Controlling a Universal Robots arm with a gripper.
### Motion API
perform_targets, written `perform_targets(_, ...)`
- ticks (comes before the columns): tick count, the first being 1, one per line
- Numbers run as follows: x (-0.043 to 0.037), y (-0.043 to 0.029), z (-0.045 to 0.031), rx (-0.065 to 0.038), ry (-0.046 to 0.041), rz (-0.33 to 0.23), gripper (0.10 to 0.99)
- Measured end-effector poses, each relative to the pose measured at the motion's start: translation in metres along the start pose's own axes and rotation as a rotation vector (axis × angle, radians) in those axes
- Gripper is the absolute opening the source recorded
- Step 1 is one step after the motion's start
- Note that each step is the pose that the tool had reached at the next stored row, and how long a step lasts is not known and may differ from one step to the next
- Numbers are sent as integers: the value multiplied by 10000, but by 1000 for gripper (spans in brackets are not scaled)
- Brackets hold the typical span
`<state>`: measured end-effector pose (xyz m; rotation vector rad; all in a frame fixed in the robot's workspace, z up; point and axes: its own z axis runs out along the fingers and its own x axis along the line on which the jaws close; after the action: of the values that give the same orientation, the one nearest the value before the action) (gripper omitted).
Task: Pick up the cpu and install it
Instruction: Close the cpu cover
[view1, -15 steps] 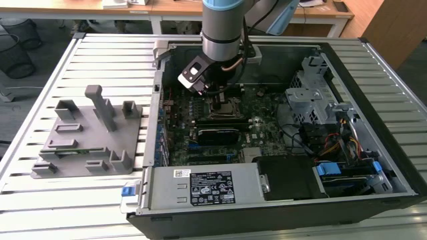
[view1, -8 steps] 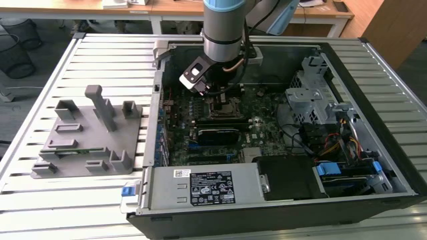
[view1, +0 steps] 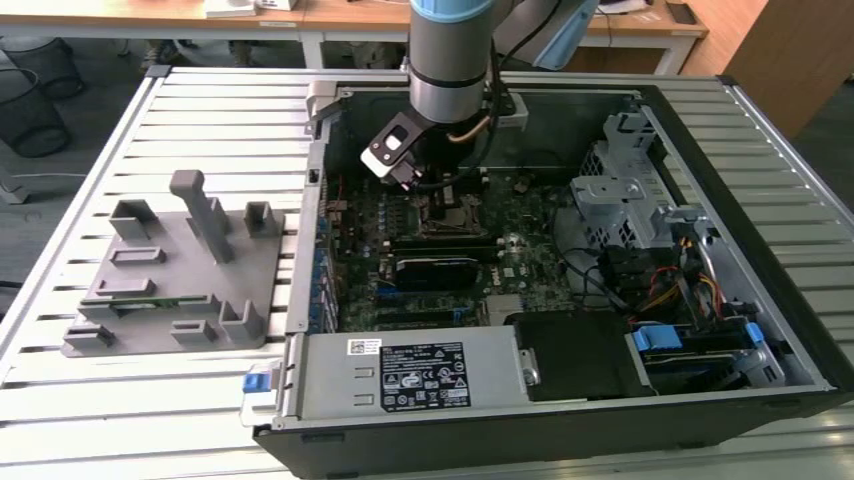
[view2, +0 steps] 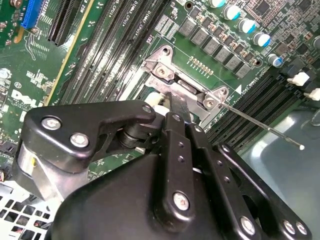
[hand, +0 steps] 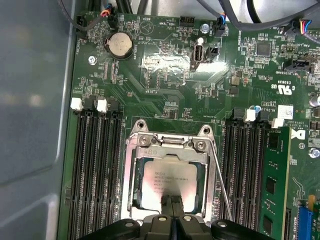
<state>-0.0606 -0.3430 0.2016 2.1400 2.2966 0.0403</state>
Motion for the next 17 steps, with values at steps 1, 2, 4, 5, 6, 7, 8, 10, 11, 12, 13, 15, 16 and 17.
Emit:
perform_targets(1,0,0,-14,1,-1,0,106)
perform_targets(2,0,1,-32,0,-1,1,106)
perform_targets(4,1,1,-69,0,0,0,106)
perform_targets(5,1,2,-85,0,0,0,106)
perform_targets(6,1,2,-93,0,-1,0,106)
perform_targets(7,1,5,-93,-1,1,-2,106)
perform_targets(8,1,13,-92,0,2,-2,106)
perform_targets(10,-2,46,-93,3,0,0,106)
perform_targets(11,-3,60,-93,4,-1,0,106)
perform_targets(12,-4,73,-92,3,0,0,106)
perform_targets(13,-5,86,-92,3,0,0,106)
perform_targets(15,-6,97,-91,3,1,0,106)
perform_targets(16,-6,107,-91,3,0,1,106)
perform_targets(17,-7,123,-91,4,0,0,106)
